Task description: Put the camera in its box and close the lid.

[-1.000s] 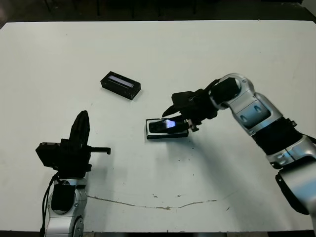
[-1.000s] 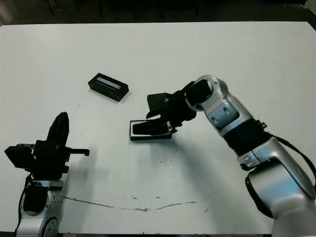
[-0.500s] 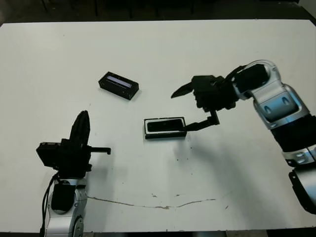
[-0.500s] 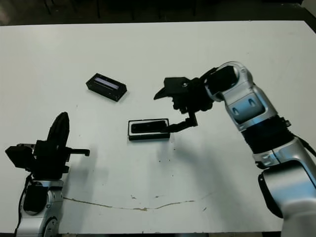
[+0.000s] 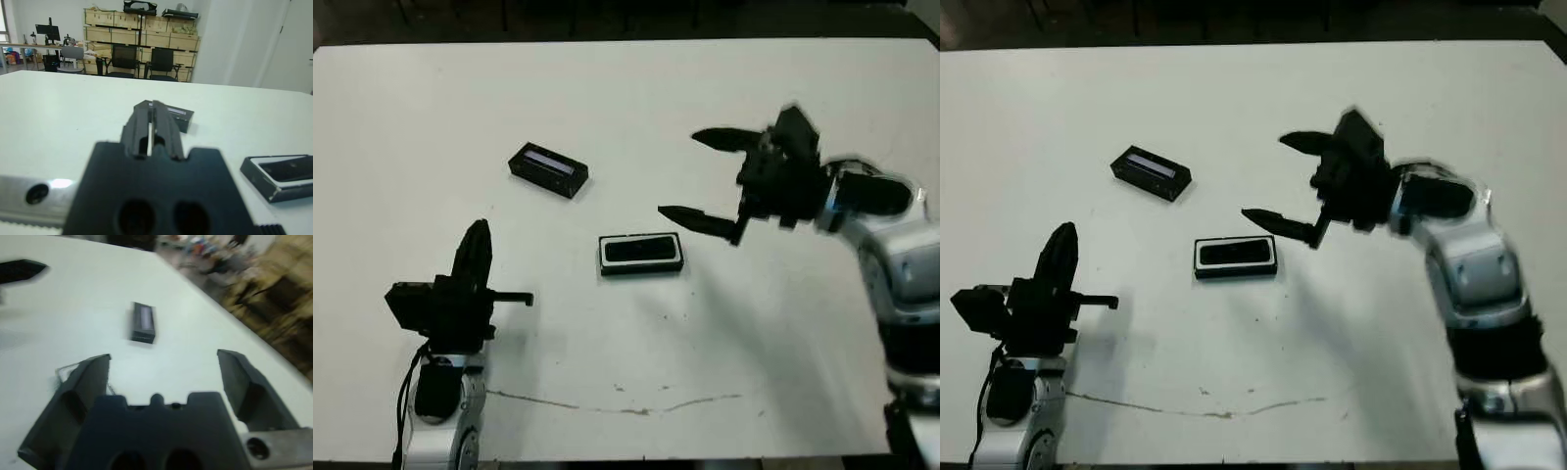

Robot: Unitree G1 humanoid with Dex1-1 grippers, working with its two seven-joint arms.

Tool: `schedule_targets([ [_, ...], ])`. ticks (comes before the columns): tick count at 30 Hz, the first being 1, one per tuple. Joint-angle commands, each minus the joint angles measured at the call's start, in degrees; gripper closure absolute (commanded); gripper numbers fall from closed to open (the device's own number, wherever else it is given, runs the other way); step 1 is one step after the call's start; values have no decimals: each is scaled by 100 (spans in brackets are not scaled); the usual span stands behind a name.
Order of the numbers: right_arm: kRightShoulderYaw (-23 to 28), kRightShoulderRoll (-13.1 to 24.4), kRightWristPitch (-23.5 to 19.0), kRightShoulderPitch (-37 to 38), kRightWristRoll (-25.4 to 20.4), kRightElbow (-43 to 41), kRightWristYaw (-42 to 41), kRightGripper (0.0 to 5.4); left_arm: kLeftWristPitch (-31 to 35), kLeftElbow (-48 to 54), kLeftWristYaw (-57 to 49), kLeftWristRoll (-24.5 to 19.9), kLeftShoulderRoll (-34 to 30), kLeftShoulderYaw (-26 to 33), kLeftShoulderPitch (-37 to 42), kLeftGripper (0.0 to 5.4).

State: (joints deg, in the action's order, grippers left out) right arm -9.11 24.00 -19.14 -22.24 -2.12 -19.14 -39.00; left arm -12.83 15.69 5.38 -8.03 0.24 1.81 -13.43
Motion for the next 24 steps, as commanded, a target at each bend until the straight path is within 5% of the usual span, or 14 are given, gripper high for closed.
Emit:
schedule_targets([
  [1, -338, 33, 818, 382, 703, 26, 509, 123, 56, -62, 18, 49, -66, 18, -79, 540],
  [5, -576, 30, 1437, 480, 1168, 297, 781, 198, 88, -46, 8, 37, -48, 17, -70, 540],
  [17, -1223, 139, 1884, 643, 1974, 802, 761, 417, 144, 9, -4, 21, -36, 18, -100, 540],
  [24, -1513, 211, 1754, 845, 2348, 862, 582, 538, 100, 0, -20, 57, -29, 12, -123, 540],
])
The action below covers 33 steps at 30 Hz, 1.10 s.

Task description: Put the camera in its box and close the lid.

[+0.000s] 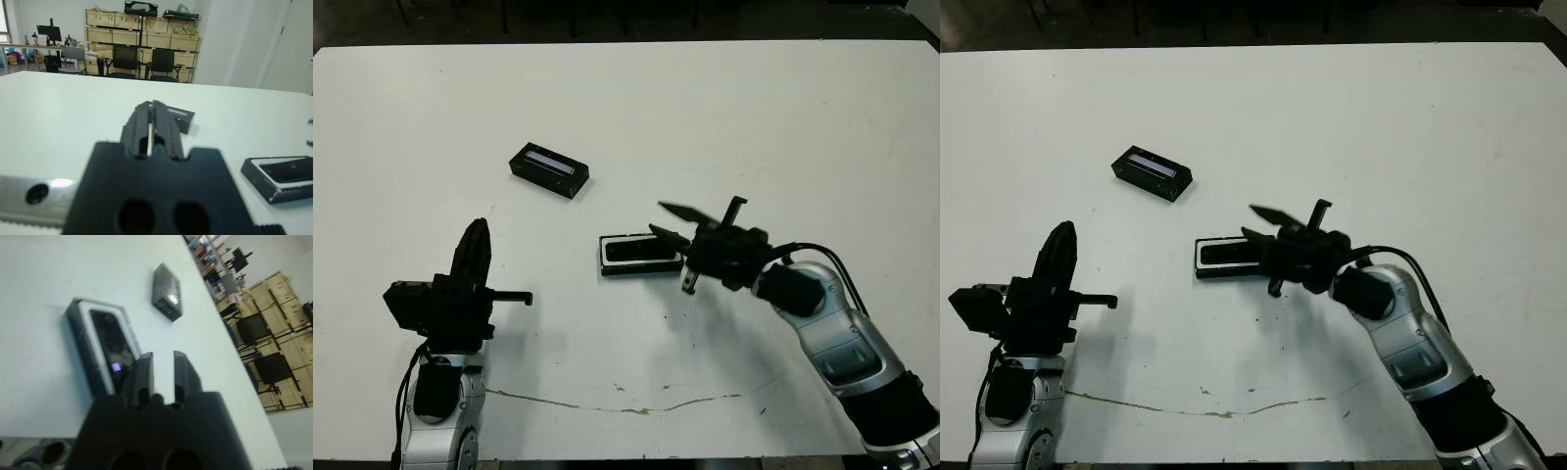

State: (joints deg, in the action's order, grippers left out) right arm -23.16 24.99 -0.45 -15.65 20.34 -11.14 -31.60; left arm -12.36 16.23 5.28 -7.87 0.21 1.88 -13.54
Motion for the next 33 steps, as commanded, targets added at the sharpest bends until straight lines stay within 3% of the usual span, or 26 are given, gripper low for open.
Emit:
schedule_targets([
  [1, -131, 121, -142, 212, 134, 59, -198, 538, 43, -57, -9, 57, -33, 5, -115, 540],
  [13, -250, 253, -289, 406, 347, 129, -410, 538, 5, -110, 15, -2, -18, 19, -104, 540],
  [19, 59, 205, -680, 446, 166, -80, -364, 538, -27, -88, 57, -24, -51, 32, -116, 540],
  [22, 547, 120, -1041, 528, -191, -545, -268, 538, -125, 21, 121, 49, -146, 62, -138, 540],
  [26, 1547, -130, -952, 713, -1332, -867, -42, 538, 152, 837, 309, -9, -457, 138, -219, 540],
  [28, 1927, -173, -1254, 736, -1811, -1121, -43, 538, 384, 1290, 464, -137, -706, 228, -167, 540],
  [31, 2324, -86, -1735, 746, -2228, -1588, -10, 538, 983, 1849, 878, -393, -1471, 561, 405, 540],
  [33, 2581, -85, -1886, 760, -2627, -1725, -57, 538, 1666, 1872, 1433, -789, -2351, 827, 1287, 540],
])
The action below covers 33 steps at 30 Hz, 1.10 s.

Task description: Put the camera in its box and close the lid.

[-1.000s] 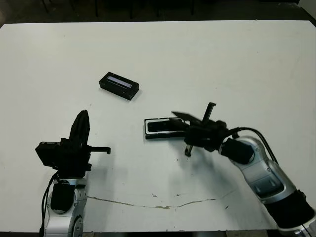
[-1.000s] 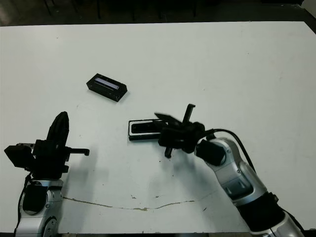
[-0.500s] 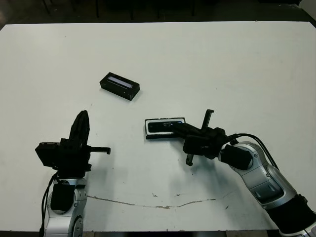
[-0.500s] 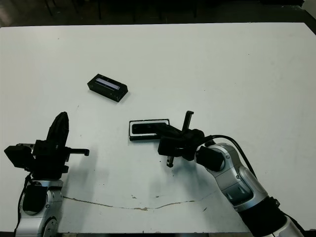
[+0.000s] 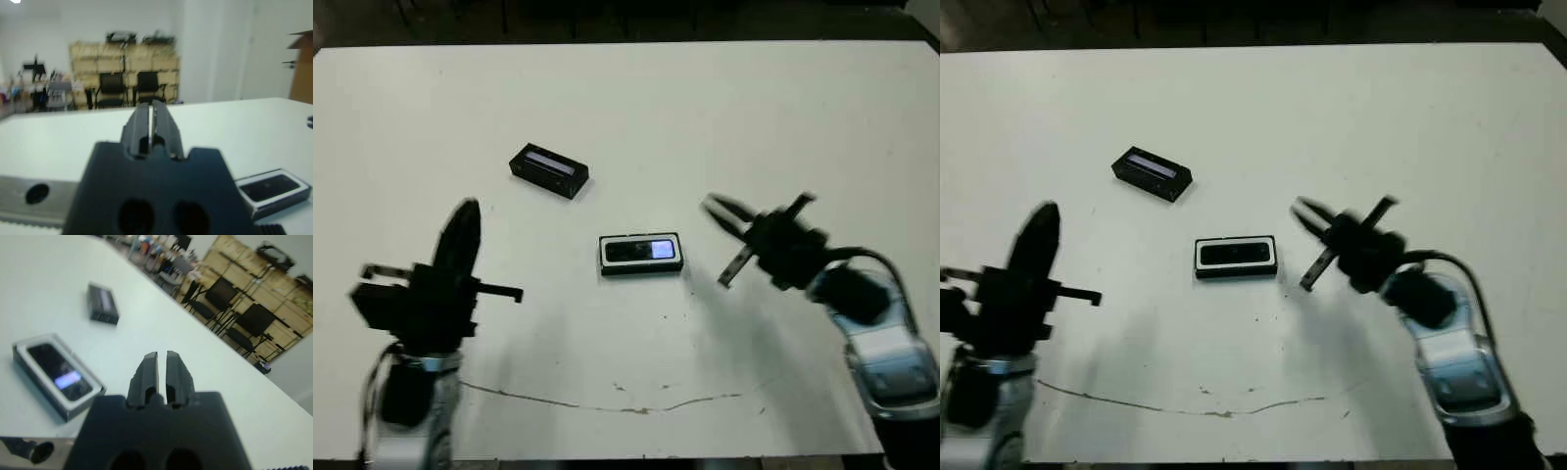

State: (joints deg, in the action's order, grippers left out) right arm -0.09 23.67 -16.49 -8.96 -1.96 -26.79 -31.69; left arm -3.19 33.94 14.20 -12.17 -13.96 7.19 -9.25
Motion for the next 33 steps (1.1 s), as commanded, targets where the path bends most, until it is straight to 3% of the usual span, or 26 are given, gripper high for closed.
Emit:
schedule_targets([
  [1, 370, 38, -310, 98, -591, -189, -74, 538, 1109, -16, 865, -512, -1411, 363, 1377, 540],
  [4, 526, 78, -420, 129, -973, -326, -85, 538, 2293, -740, 1872, -761, -2645, 102, 3071, 540],
  [7, 526, 122, -542, 103, -1159, -442, -58, 538, 2754, -2186, 3110, -356, -3197, -880, 4864, 540],
  [10, 436, 120, -495, 73, -1237, -452, -61, 538, 2665, -3677, 4093, 367, -3128, -1912, 6239, 540],
  [14, 314, 76, -592, 81, -1296, -560, 22, 538, 2213, -5872, 4811, 1179, -2457, -2797, 7557, 540],
  [21, 195, 93, -477, 214, -1210, -606, 94, 538, 1613, -8768, 4270, 2072, -1187, -3244, 8461, 540],
  [27, 173, 94, -403, 420, -1220, -661, 148, 538, 990, -10066, 3235, 2578, -471, -3153, 8575, 540],
  [33, 64, -153, 333, 945, -1348, -280, 37, 538, 531, -10605, 2218, 2854, -89, -2987, 8418, 540],
])
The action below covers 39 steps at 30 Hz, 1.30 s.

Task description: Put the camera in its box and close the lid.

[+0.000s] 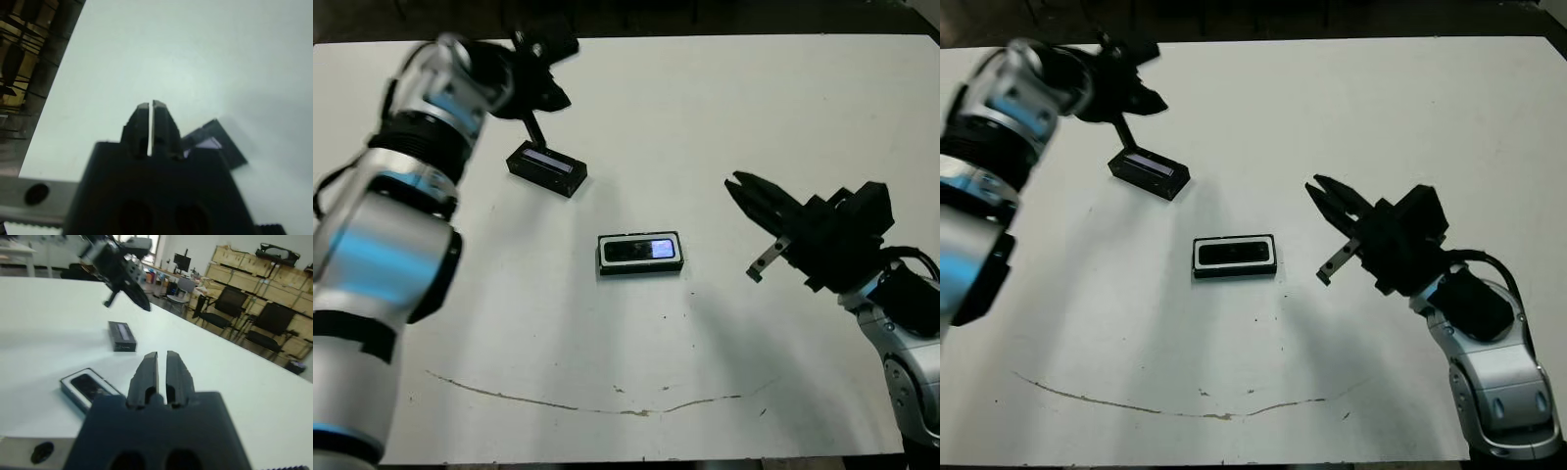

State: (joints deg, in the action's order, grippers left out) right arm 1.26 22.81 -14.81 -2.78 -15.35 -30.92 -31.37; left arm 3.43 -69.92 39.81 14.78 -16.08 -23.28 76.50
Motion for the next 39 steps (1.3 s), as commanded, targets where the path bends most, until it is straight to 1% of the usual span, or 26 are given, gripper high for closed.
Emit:
schedule_targets([
  [1, -82, -90, 184, 445, 20, 108, 54, 538, -198, -273, -545, 210, 186, 56, -223, 540],
  [3, -80, -157, 369, 613, -29, 168, 33, 538, -258, -374, -930, 261, 319, 140, -340, 540],
  [5, -89, -177, 453, 730, -69, 176, 23, 538, -314, -423, -1201, 257, 408, 241, -432, 540],
  [9, -143, -159, 299, 908, -99, 19, 98, 538, -517, -465, -1625, 305, 531, 351, -587, 540],
  [11, -171, -122, 146, 941, -123, -91, 134, 538, -542, -497, -1652, 308, 569, 403, -614, 540],
  [12, -191, -115, 147, 952, -106, -111, 136, 538, -532, -517, -1650, 347, 584, 387, -615, 540],
  [14, -232, -175, 224, 972, -137, -92, 119, 538, -542, -555, -1538, 486, 594, 280, -605, 540],
  [17, -300, -300, 609, 1005, -126, 65, 58, 538, -374, -618, -1158, 617, 618, 207, -531, 540],
  [22, -370, -368, 910, 1109, -167, 167, 50, 538, 39, -689, -322, 703, 682, 200, -363, 540],
  [24, -386, -359, 962, 1153, -168, 153, 67, 538, 139, -692, -70, 758, 697, 157, -314, 540],
  [26, -381, -355, 946, 1207, -173, 100, 124, 538, 210, -696, 160, 861, 709, 56, -265, 540],
  [28, -364, -348, 844, 1265, -222, 9, 182, 538, 385, -722, 391, 927, 732, 23, -212, 540],
  [30, -346, -326, 779, 1320, -283, -60, 198, 538, 391, -730, 534, 1081, 735, -102, -190, 540],
  [33, -334, -276, 670, 1410, -327, -210, 239, 538, 343, -754, 884, 1162, 707, -149, -188, 540],
  [37, -328, -268, 520, 1476, -468, -358, 255, 538, 344, -750, 900, 1323, 679, -266, -196, 540],
  [39, -352, -283, 502, 1499, -426, -390, 306, 538, 368, -761, 950, 1394, 671, -323, -182, 540],
])
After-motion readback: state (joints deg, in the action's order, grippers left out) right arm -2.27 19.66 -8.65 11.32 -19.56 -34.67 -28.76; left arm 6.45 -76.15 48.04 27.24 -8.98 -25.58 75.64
